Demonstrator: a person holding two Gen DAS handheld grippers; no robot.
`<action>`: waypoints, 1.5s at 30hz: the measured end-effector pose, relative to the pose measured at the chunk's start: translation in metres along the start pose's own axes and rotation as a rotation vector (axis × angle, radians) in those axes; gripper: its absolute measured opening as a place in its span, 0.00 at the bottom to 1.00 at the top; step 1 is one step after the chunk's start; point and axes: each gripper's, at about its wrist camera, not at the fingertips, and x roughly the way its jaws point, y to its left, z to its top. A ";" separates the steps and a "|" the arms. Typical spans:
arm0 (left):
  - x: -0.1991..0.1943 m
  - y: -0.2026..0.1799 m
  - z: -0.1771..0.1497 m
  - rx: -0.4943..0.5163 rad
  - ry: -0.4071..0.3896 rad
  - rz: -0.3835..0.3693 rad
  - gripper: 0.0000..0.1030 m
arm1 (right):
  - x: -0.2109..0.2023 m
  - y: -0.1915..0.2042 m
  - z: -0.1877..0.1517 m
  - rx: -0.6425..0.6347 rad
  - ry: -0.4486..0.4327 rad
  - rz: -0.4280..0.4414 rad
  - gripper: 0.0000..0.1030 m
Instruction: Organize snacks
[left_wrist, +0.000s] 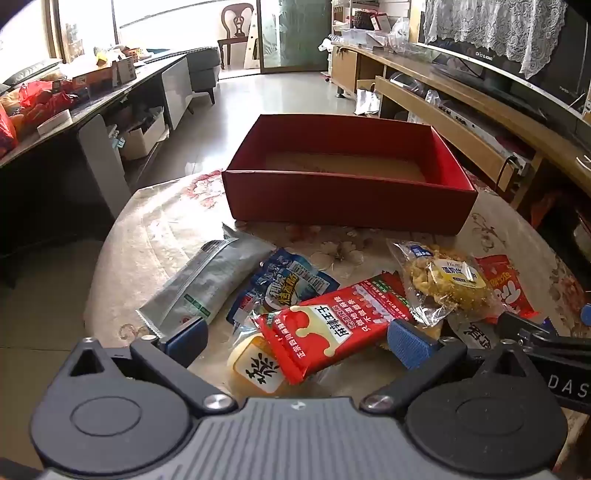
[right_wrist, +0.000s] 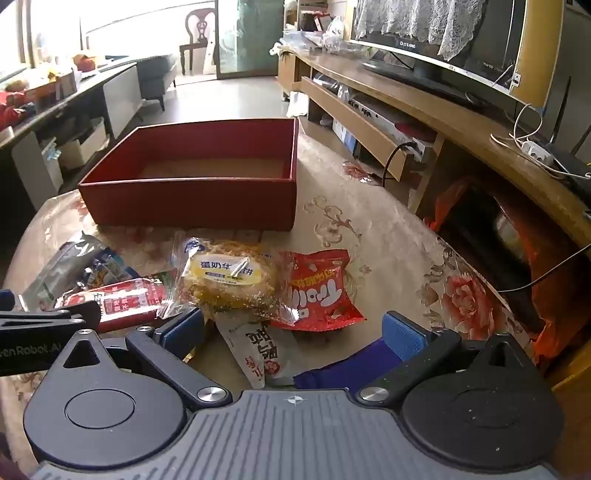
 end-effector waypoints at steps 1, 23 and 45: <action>0.000 0.000 0.000 0.001 0.003 -0.001 1.00 | 0.000 0.000 0.000 0.001 -0.003 0.000 1.00; 0.005 -0.001 -0.004 0.016 0.030 0.016 1.00 | 0.006 0.003 -0.005 -0.011 0.037 0.005 1.00; 0.007 -0.002 -0.004 0.030 0.058 0.025 0.99 | 0.008 0.002 -0.006 -0.014 0.061 0.007 1.00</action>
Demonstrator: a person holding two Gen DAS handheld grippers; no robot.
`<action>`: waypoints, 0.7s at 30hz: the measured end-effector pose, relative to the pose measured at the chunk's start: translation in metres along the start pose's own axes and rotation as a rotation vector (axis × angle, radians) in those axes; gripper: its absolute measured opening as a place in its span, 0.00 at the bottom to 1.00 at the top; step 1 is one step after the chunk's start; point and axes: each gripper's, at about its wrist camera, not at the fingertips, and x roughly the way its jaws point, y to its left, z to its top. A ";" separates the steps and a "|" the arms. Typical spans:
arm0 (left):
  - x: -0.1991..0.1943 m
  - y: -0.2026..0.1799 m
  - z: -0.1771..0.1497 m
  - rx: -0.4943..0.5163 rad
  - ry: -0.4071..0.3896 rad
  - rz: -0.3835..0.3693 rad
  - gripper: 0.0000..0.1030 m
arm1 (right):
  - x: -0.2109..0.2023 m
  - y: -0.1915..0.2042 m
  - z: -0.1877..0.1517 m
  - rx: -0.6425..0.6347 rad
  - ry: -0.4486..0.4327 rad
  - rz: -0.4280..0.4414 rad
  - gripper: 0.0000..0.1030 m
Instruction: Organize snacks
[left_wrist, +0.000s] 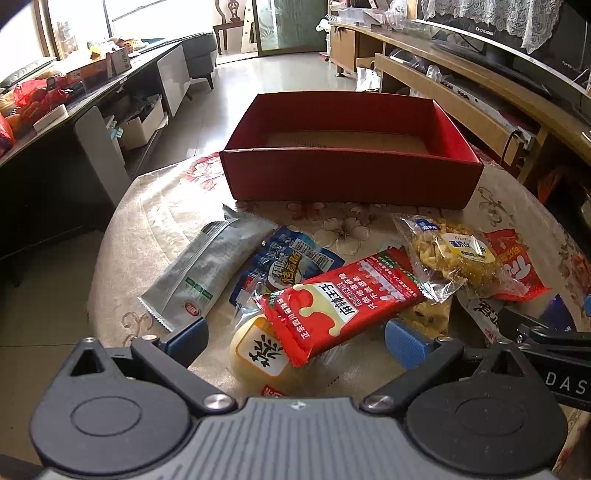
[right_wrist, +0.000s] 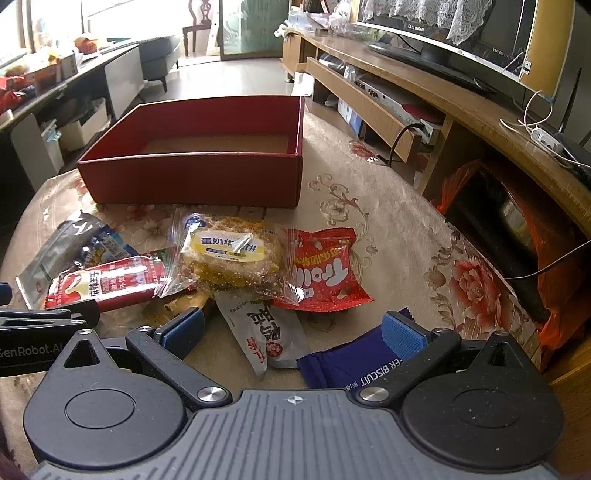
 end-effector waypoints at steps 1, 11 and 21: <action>0.000 0.000 0.000 0.000 0.000 0.000 0.99 | 0.000 0.000 0.000 0.000 -0.001 0.000 1.00; 0.000 -0.001 0.000 0.008 0.009 0.006 0.98 | 0.001 0.000 -0.001 -0.003 0.006 0.001 1.00; 0.000 -0.002 0.001 0.015 0.015 0.007 0.97 | 0.002 0.000 -0.001 -0.004 0.010 0.002 1.00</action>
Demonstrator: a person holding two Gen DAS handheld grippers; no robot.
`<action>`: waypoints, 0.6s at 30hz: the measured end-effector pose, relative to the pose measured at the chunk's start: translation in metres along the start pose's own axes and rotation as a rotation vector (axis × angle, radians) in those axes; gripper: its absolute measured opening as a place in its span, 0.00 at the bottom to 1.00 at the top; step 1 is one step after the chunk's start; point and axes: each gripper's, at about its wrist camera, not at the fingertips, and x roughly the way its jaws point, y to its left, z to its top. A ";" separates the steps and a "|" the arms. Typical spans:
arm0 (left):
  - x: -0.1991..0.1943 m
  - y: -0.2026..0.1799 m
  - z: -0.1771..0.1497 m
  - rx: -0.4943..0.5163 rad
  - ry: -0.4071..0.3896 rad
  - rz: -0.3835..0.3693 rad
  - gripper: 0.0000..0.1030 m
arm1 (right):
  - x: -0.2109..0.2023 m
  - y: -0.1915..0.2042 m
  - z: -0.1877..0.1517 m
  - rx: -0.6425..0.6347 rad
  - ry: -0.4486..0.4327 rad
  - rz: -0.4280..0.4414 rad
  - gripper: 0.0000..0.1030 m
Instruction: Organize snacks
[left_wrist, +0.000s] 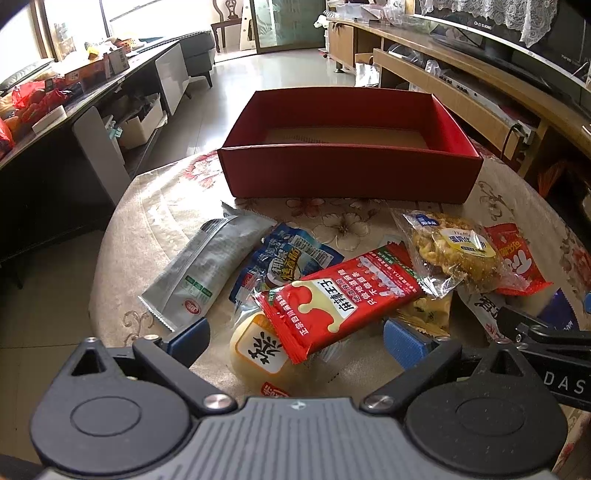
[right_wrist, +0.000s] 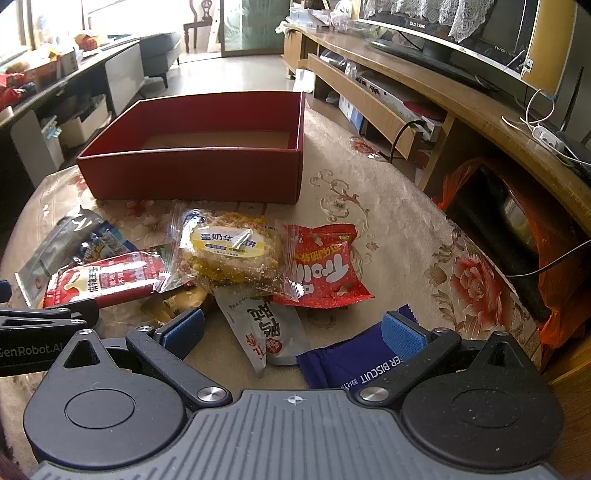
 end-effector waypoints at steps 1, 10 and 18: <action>0.000 0.000 0.000 0.000 0.001 -0.001 0.97 | 0.000 0.000 0.000 0.000 0.001 0.000 1.00; 0.001 -0.002 0.000 0.007 0.007 0.001 0.95 | 0.001 0.000 0.000 0.000 0.010 0.000 1.00; 0.001 -0.003 0.000 0.009 0.007 0.001 0.95 | 0.002 -0.001 0.000 -0.001 0.015 -0.001 1.00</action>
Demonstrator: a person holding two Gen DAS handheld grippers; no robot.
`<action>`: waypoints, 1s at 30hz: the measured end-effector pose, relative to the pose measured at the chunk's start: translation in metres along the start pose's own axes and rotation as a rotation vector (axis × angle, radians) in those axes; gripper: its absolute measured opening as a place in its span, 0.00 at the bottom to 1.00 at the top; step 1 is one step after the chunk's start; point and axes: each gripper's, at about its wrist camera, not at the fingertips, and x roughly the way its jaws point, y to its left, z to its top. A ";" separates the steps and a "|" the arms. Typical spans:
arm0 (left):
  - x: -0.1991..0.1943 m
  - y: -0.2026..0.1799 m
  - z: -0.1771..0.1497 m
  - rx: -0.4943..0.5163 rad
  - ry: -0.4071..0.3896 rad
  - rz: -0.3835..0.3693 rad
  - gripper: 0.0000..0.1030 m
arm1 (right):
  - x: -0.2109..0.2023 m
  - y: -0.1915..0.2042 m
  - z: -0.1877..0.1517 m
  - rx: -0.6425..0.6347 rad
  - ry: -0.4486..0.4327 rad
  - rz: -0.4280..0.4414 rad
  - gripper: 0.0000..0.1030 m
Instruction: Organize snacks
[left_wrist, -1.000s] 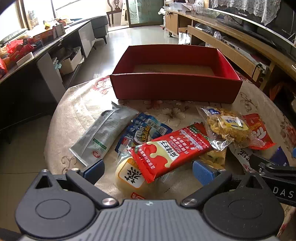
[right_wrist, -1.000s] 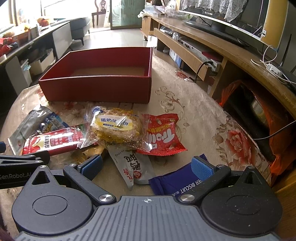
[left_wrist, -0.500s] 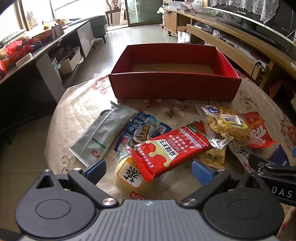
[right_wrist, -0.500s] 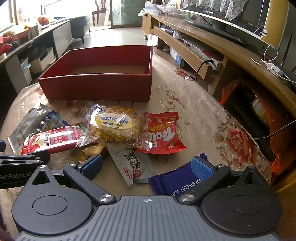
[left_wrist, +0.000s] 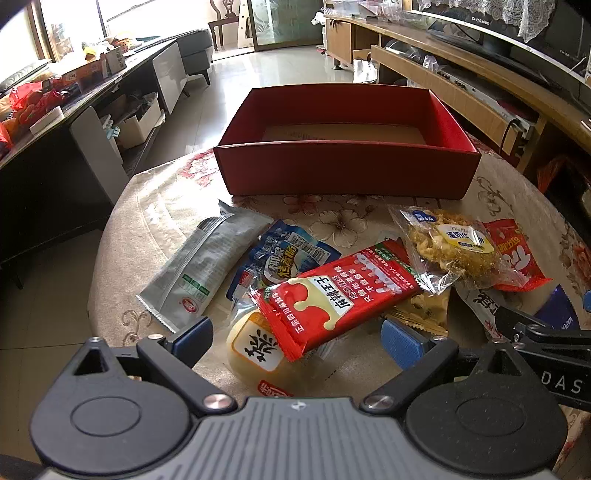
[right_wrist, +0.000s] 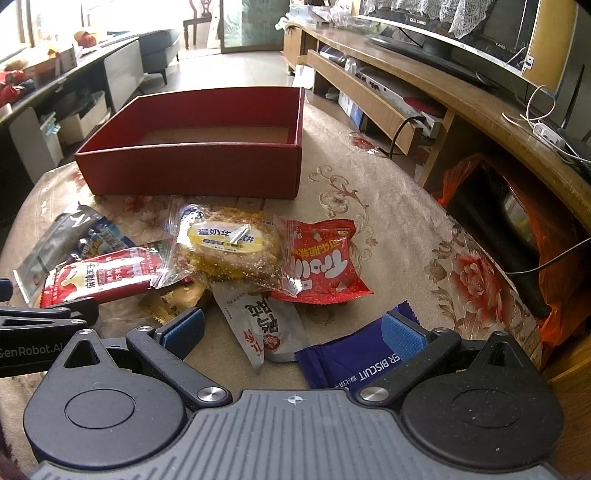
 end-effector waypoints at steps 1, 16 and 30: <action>0.000 0.000 0.000 0.000 0.000 0.000 0.95 | 0.000 0.000 0.000 0.000 0.000 0.000 1.00; 0.000 -0.005 0.000 0.015 0.003 0.005 0.95 | 0.001 -0.002 -0.001 0.002 0.003 -0.001 1.00; 0.001 -0.013 0.004 0.043 0.009 0.010 0.95 | 0.002 -0.009 -0.001 0.018 0.022 -0.004 1.00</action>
